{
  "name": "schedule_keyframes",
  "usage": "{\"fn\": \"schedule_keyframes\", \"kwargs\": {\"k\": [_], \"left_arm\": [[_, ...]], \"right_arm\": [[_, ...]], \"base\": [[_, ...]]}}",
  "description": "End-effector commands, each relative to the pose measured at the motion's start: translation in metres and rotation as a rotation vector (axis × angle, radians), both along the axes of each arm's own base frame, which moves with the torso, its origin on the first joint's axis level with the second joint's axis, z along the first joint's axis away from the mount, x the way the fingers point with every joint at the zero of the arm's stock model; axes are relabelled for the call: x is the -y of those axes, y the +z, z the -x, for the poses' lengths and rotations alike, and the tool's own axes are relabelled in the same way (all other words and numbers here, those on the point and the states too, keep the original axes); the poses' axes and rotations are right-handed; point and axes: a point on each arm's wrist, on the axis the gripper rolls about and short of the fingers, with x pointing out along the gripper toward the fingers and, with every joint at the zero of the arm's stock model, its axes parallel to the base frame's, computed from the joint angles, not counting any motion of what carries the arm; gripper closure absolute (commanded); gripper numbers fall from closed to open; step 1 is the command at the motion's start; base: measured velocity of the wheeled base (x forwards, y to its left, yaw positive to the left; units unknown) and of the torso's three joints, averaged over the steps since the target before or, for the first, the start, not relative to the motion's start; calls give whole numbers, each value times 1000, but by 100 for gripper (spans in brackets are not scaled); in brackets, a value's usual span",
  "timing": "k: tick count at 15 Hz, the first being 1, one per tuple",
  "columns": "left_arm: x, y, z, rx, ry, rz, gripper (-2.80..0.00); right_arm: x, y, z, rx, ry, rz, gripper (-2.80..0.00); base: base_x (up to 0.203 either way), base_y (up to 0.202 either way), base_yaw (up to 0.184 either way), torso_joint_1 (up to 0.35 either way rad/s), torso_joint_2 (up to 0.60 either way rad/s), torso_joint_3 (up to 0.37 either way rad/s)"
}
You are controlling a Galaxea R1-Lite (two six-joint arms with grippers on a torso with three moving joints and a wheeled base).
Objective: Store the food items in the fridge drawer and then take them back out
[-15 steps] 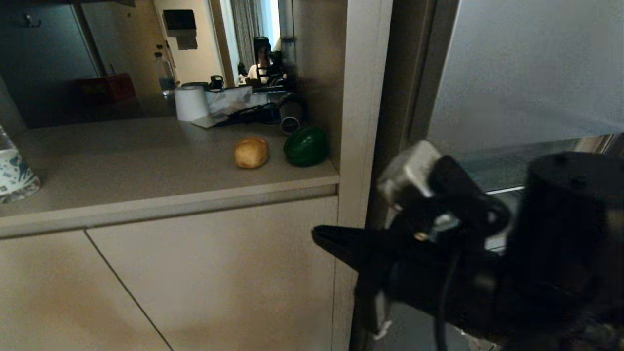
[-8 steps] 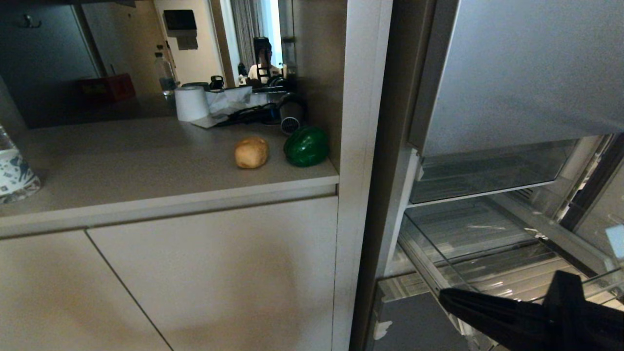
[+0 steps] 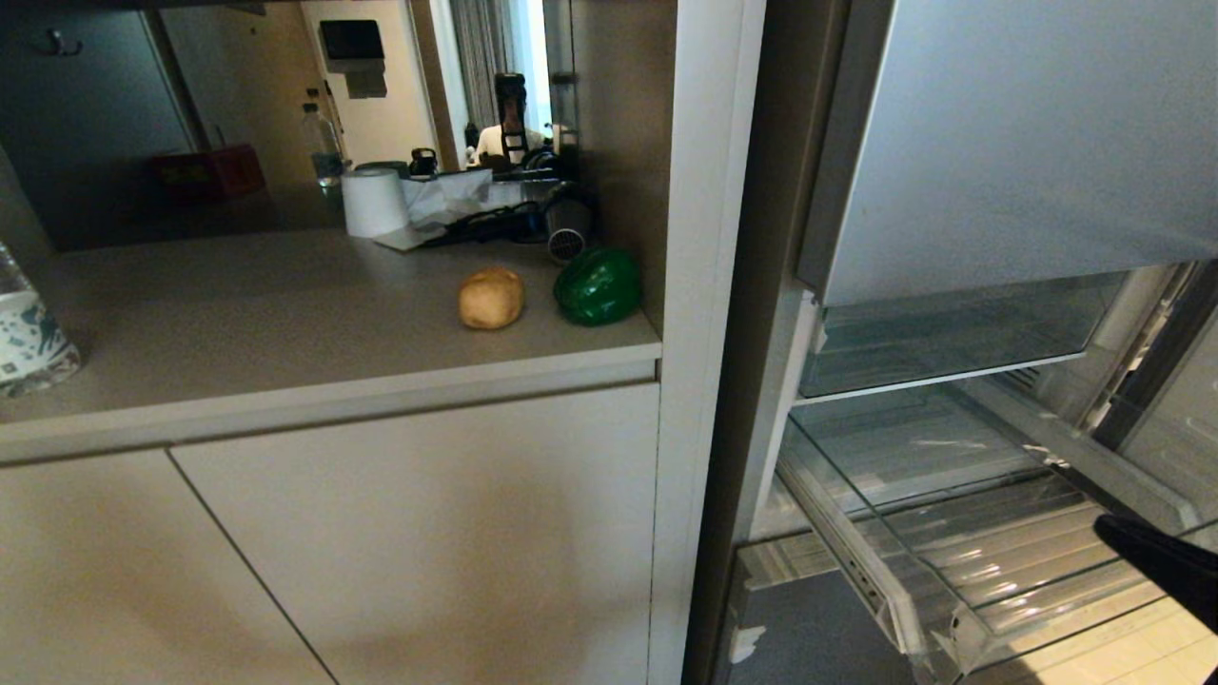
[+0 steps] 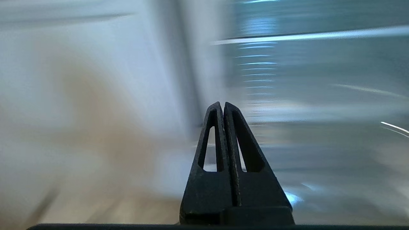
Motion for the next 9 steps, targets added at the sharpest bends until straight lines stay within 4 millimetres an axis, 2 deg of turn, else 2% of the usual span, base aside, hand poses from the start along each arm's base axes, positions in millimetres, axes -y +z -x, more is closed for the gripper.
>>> {"fn": "schedule_keyframes", "kwargs": {"k": [1, 4, 6, 9], "left_arm": [[0, 0, 0, -1, 0, 0, 0], [0, 0, 0, -1, 0, 0, 0], [0, 0, 0, -1, 0, 0, 0], [0, 0, 0, -1, 0, 0, 0]], "right_arm": [[20, 0, 2, -3, -256, 4, 0], [32, -13, 13, -156, -490, 31, 0], [37, -17, 13, -211, -619, -60, 0], [48, -29, -5, -348, -812, -192, 0]], "base": [[0, 0, 0, 0, 0, 0], [0, 0, 0, 0, 0, 0], [0, 0, 0, 0, 0, 0], [0, 0, 0, 0, 0, 0]]}}
